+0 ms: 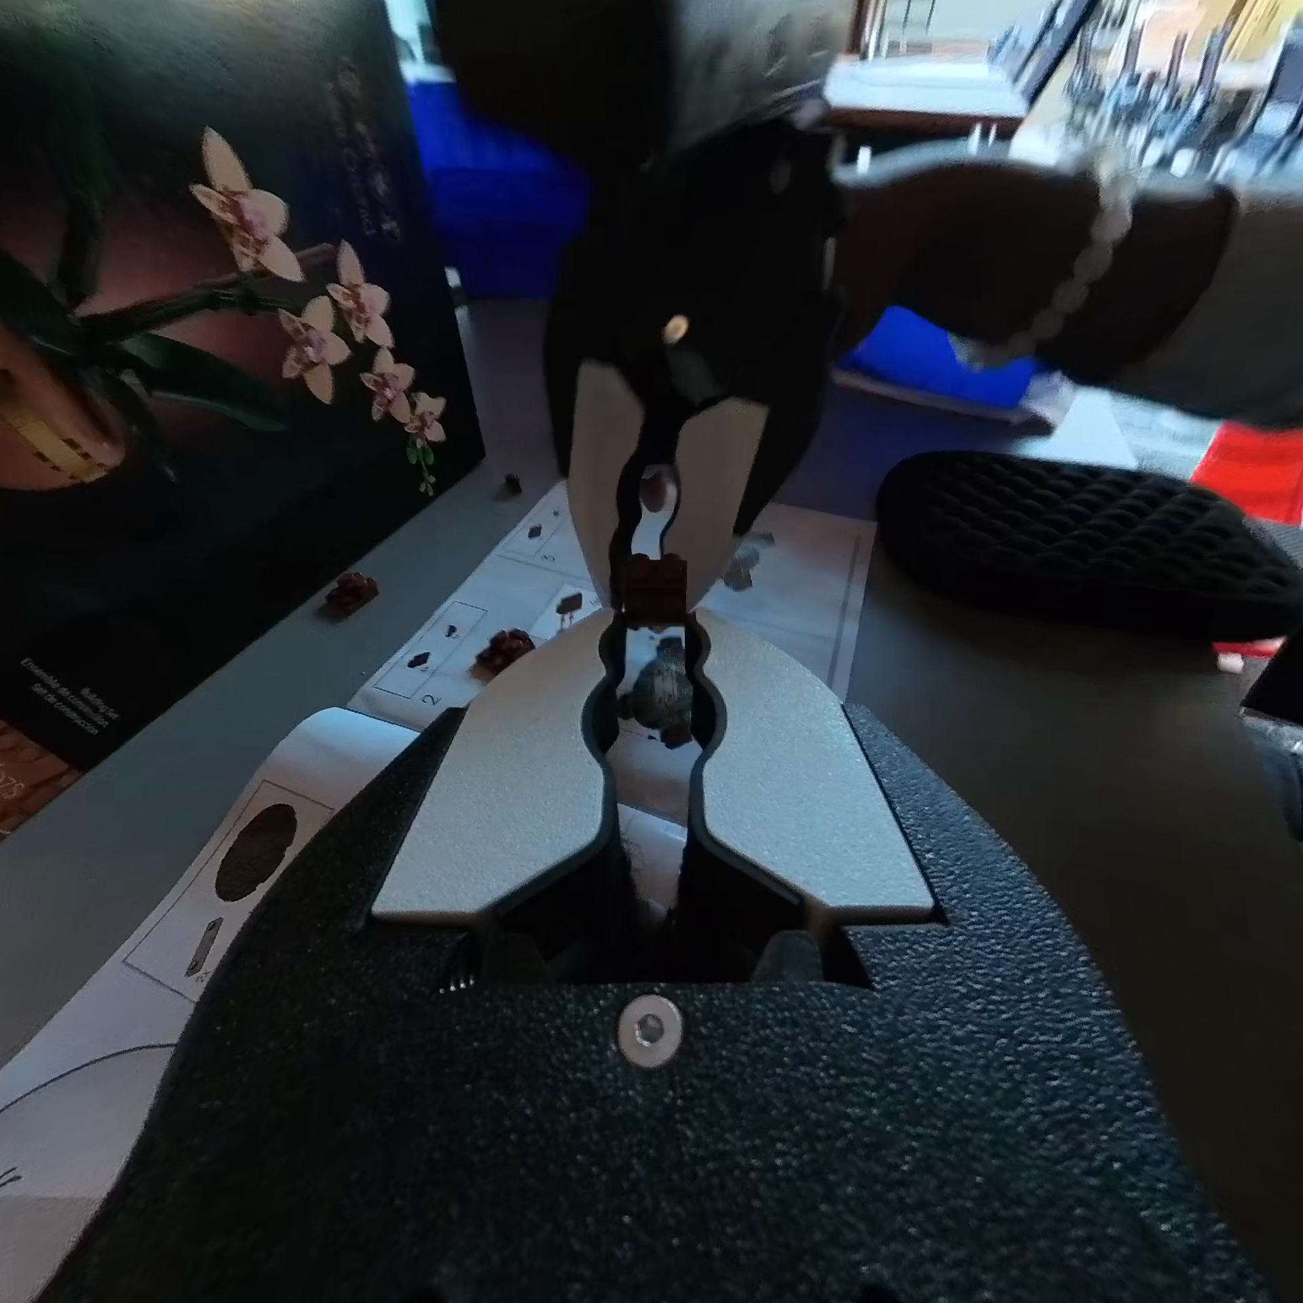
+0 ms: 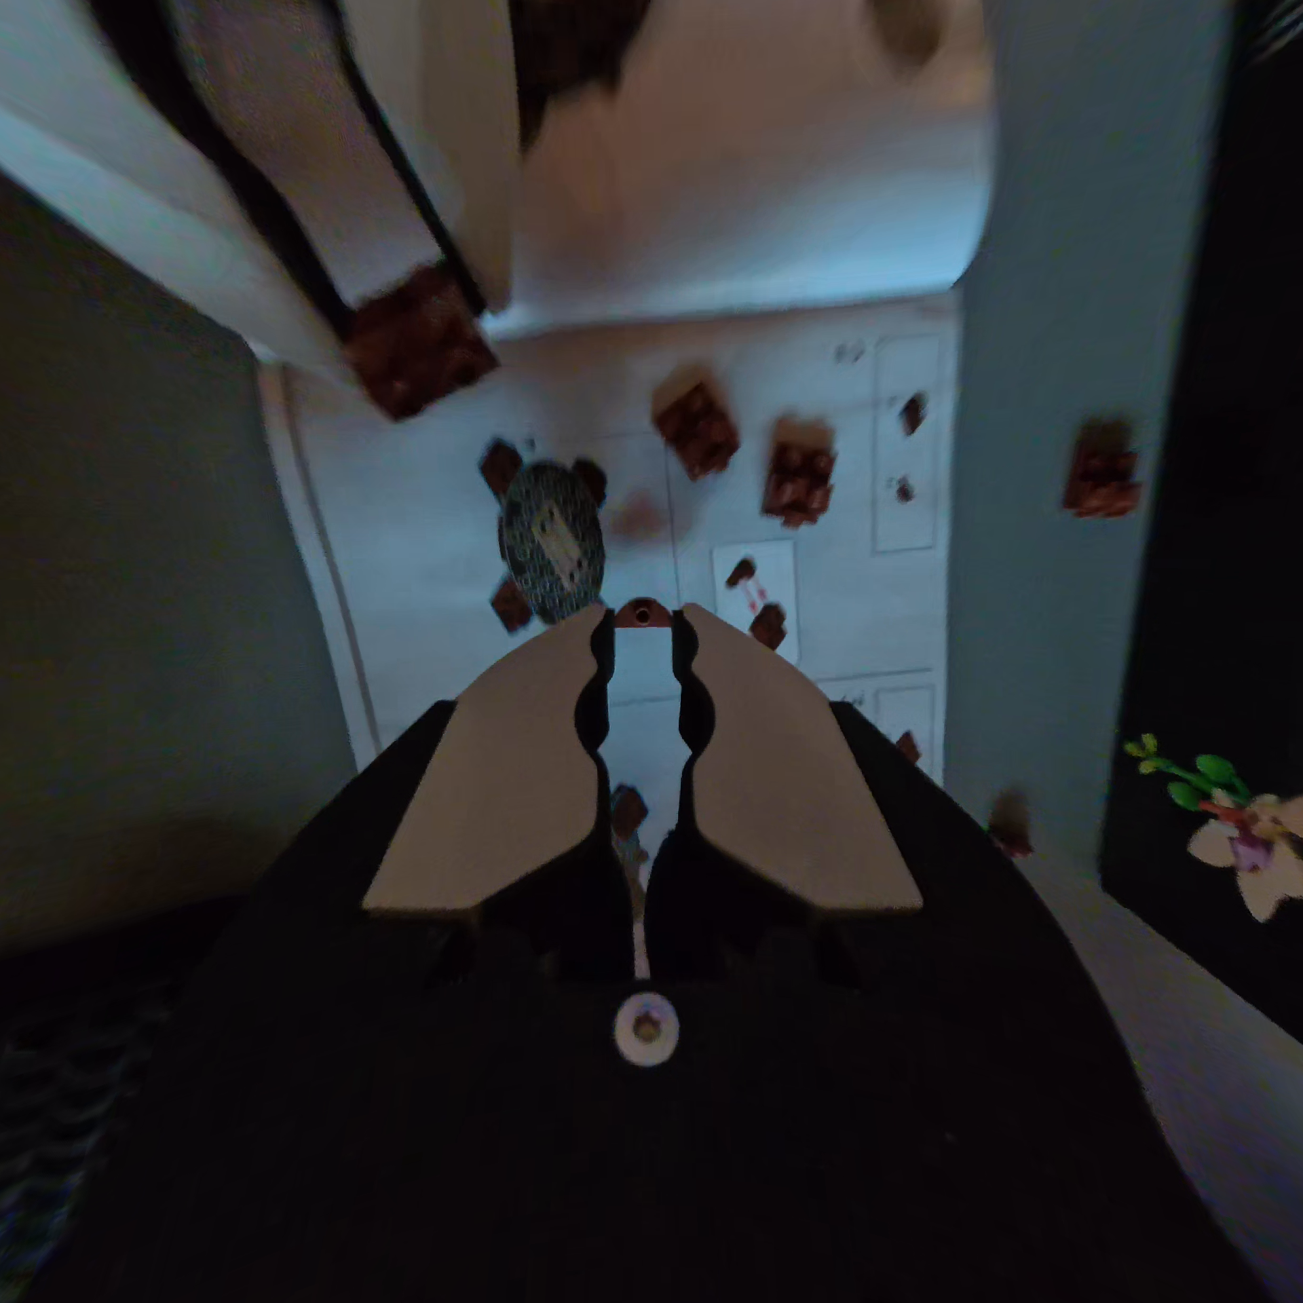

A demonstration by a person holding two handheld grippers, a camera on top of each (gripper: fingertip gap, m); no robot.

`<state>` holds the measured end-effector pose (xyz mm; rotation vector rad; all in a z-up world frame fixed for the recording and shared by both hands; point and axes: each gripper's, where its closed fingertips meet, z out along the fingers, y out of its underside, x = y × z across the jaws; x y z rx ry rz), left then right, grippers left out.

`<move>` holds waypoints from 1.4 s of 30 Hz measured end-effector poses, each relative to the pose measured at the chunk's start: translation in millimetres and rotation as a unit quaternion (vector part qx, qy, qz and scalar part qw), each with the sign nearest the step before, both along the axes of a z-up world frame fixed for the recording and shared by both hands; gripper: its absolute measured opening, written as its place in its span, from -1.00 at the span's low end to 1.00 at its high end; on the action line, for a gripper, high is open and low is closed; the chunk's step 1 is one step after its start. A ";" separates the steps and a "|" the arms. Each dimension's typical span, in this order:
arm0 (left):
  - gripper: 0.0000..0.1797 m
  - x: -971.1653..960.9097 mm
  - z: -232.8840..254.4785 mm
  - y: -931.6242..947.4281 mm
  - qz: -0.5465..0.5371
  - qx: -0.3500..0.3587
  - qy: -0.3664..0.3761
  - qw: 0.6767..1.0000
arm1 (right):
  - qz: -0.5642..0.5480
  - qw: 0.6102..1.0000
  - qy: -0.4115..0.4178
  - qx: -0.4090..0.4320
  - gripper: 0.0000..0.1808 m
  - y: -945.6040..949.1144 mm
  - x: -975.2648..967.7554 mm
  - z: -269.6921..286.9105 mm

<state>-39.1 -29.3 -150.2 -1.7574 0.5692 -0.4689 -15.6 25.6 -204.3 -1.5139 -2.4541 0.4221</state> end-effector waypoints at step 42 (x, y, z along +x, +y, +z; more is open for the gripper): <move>-0.84 16.0 24.2 -19.0 -0.098 0.045 -0.094 0.990 | 0.069 0.947 0.247 -0.196 -0.84 -64.0 -7.4 89.1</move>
